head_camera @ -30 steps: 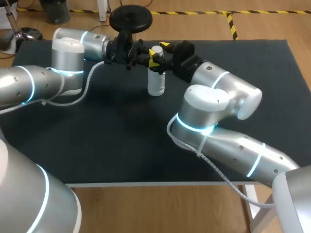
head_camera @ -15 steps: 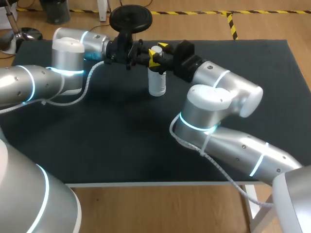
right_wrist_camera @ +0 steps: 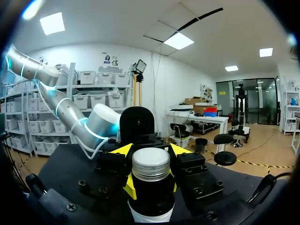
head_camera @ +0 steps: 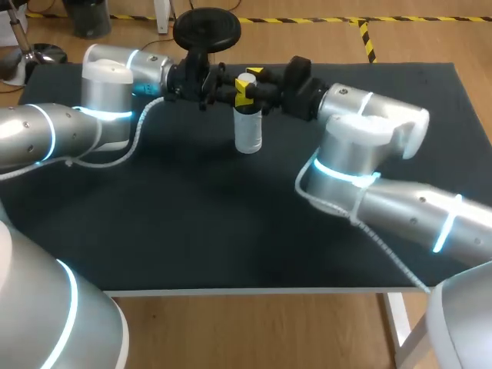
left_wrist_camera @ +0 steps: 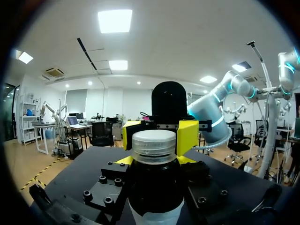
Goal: Unscrew the bottle cap
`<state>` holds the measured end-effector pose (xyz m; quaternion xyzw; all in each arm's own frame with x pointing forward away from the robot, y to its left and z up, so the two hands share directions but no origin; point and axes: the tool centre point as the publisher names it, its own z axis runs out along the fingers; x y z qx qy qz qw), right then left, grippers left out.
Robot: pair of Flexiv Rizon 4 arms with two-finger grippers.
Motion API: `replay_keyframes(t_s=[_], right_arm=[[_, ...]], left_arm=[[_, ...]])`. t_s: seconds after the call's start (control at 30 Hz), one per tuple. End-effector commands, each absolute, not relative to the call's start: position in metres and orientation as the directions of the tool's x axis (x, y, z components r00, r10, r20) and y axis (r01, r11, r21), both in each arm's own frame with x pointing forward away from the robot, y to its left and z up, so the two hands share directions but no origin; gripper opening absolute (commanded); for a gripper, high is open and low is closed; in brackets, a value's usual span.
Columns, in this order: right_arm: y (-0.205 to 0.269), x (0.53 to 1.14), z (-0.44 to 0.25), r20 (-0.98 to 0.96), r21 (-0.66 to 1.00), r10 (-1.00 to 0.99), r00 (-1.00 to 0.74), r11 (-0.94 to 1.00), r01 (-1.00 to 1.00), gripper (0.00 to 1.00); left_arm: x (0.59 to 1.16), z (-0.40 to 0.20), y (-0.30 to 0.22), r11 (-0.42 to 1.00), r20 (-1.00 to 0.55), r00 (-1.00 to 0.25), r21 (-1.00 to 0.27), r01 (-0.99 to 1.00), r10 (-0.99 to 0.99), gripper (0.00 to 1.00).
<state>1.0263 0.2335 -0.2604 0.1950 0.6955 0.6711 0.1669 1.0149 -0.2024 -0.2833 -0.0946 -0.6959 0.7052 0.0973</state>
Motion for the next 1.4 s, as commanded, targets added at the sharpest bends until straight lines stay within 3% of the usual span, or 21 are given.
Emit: replay_keyframes(t_s=[0.03,0.73,1.4], right_arm=[[0.231,1.035,-0.265,0.055,0.995,0.246,-0.968,0.071,0.075,0.0],[0.238,1.031,-0.269,0.035,0.999,-0.346,-0.938,0.02,0.03,0.0],[0.252,1.005,-0.261,0.057,0.998,-0.779,-0.625,0.053,0.025,0.0]], left_arm=[[1.014,-0.282,-0.204,-0.016,0.0,-0.961,-1.0,-0.005,0.277,0.0],[1.014,-0.282,-0.204,-0.016,0.0,-0.961,-1.0,-0.005,0.277,0.0],[1.014,-0.282,-0.204,-0.016,0.0,-0.961,-1.0,-0.005,0.277,0.0]])
